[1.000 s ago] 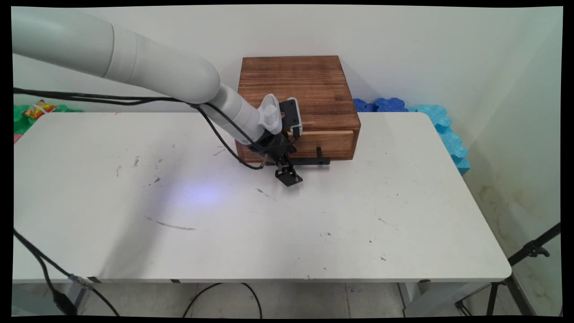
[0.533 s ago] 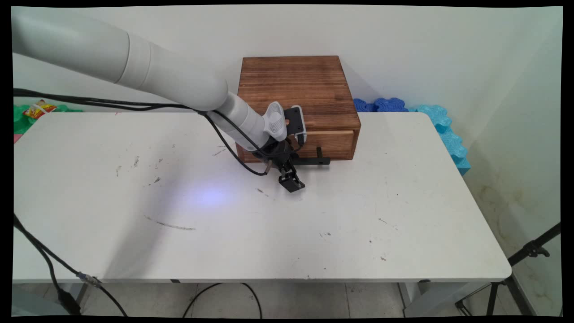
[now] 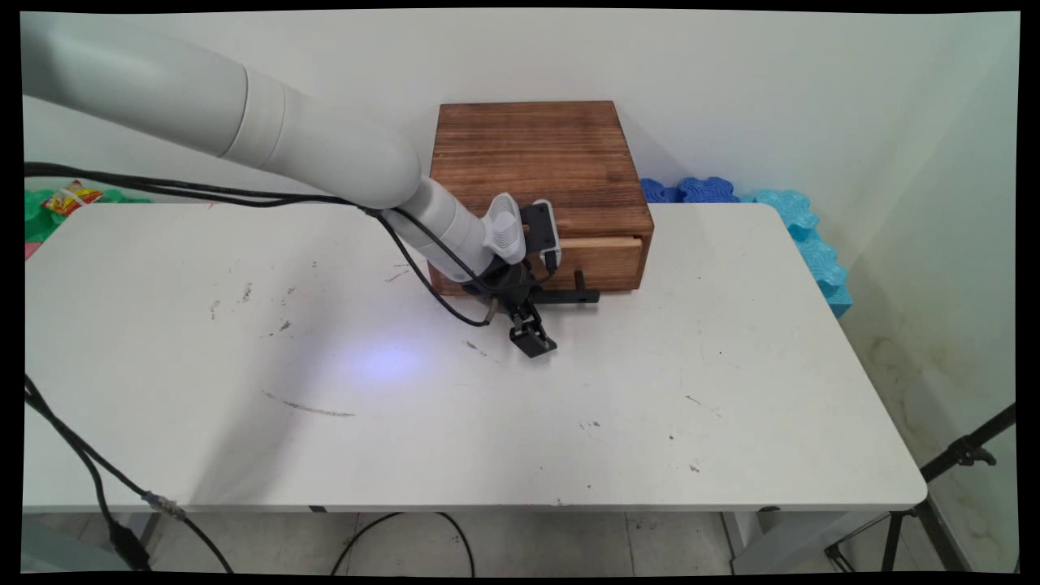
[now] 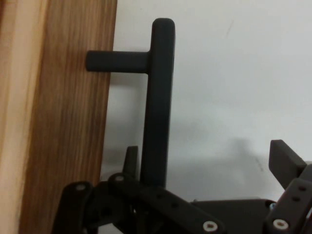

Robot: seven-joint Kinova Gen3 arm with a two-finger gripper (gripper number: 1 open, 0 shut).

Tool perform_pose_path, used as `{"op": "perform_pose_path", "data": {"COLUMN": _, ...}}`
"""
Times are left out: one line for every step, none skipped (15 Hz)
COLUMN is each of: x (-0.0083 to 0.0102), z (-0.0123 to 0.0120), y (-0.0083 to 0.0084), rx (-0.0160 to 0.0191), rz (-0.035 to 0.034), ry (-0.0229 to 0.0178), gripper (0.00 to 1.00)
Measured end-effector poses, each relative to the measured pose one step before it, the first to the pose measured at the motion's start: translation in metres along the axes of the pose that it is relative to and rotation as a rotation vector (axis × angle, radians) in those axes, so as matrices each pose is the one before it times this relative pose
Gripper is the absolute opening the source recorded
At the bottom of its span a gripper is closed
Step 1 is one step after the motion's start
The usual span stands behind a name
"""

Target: Open the drawer

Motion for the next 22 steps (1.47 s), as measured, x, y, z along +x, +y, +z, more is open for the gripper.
{"op": "perform_pose_path", "data": {"x": 0.00034, "z": -0.00031, "y": 0.00138, "rx": -0.00284, "rz": -0.00146, "ry": -0.00005, "gripper": 1.0}}
{"op": "perform_pose_path", "data": {"x": 0.00055, "z": -0.00049, "y": 0.00213, "rx": -0.00444, "rz": -0.00255, "ry": 0.00021, "gripper": 1.0}}
{"op": "perform_pose_path", "data": {"x": 0.00042, "z": -0.00079, "y": 0.00233, "rx": -0.00474, "rz": -0.00296, "ry": 0.00015, "gripper": 1.0}}
{"op": "perform_pose_path", "data": {"x": 0.00052, "z": -0.00126, "y": 0.00362, "rx": -0.00682, "rz": -0.00354, "ry": -0.00019, "gripper": 1.0}}
{"op": "perform_pose_path", "data": {"x": 0.00004, "z": -0.00114, "y": 0.00291, "rx": -0.00525, "rz": -0.00285, "ry": -0.00031, "gripper": 1.0}}
{"op": "perform_pose_path", "data": {"x": -0.00004, "z": -0.00084, "y": 0.00214, "rx": -0.00374, "rz": -0.00186, "ry": -0.00044, "gripper": 1.0}}
{"op": "perform_pose_path", "data": {"x": 0.00003, "z": -0.00096, "y": 0.00263, "rx": -0.00469, "rz": -0.00179, "ry": -0.00064, "gripper": 1.0}}
{"op": "perform_pose_path", "data": {"x": -0.00026, "z": -0.00107, "y": 0.00274, "rx": -0.00439, "rz": -0.00168, "ry": -0.00089, "gripper": 1.0}}
{"op": "perform_pose_path", "data": {"x": -0.00049, "z": -0.0013, "y": 0.00324, "rx": -0.00496, "rz": -0.00206, "ry": -0.00115, "gripper": 1.0}}
{"op": "perform_pose_path", "data": {"x": -0.00059, "z": -0.0012, "y": 0.00331, "rx": -0.00488, "rz": -0.00149, "ry": -0.00134, "gripper": 1.0}}
{"op": "perform_pose_path", "data": {"x": -0.00112, "z": -0.00159, "y": 0.00452, "rx": -0.0068, "rz": -0.00164, "ry": -0.00197, "gripper": 1.0}}
{"op": "perform_pose_path", "data": {"x": -0.00089, "z": -0.00108, "y": 0.0034, "rx": -0.00507, "rz": -0.00077, "ry": -0.00149, "gripper": 1.0}}
{"op": "perform_pose_path", "data": {"x": -0.00105, "z": -0.00111, "y": 0.00339, "rx": -0.00487, "rz": -0.00095, "ry": -0.00148, "gripper": 1.0}}
{"op": "perform_pose_path", "data": {"x": -0.00085, "z": -0.00081, "y": 0.00223, "rx": -0.00303, "rz": -0.00073, "ry": -0.00095, "gripper": 1.0}}
{"op": "perform_pose_path", "data": {"x": -0.00125, "z": -0.00104, "y": 0.00349, "rx": -0.0051, "rz": -0.00061, "ry": -0.00172, "gripper": 1.0}}
{"op": "perform_pose_path", "data": {"x": -0.00064, "z": -0.00065, "y": 0.00239, "rx": -0.00356, "rz": 0.00002, "ry": -0.00097, "gripper": 1.0}}
{"op": "perform_pose_path", "data": {"x": -0.00135, "z": -0.00117, "y": 0.00412, "rx": -0.00585, "rz": -0.00051, "ry": -0.00166, "gripper": 1.0}}
{"op": "perform_pose_path", "data": {"x": -0.00104, "z": -0.00091, "y": 0.00371, "rx": -0.00546, "rz": 0.00004, "ry": -0.0013, "gripper": 1.0}}
{"op": "perform_pose_path", "data": {"x": -0.00099, "z": -0.00092, "y": 0.00428, "rx": -0.00645, "rz": 0.00008, "ry": -0.0012, "gripper": 1.0}}
{"op": "perform_pose_path", "data": {"x": -0.00077, "z": -0.0007, "y": 0.00367, "rx": -0.00548, "rz": 0.00031, "ry": -0.00074, "gripper": 1.0}}
{"op": "perform_pose_path", "data": {"x": -0.00053, "z": -0.00051, "y": 0.00253, "rx": -0.00352, "rz": 0.0007, "ry": -0.00048, "gripper": 1.0}}
{"op": "perform_pose_path", "data": {"x": -0.00089, "z": -0.0009, "y": 0.00365, "rx": -0.00521, "rz": 0.00074, "ry": -0.00045, "gripper": 1.0}}
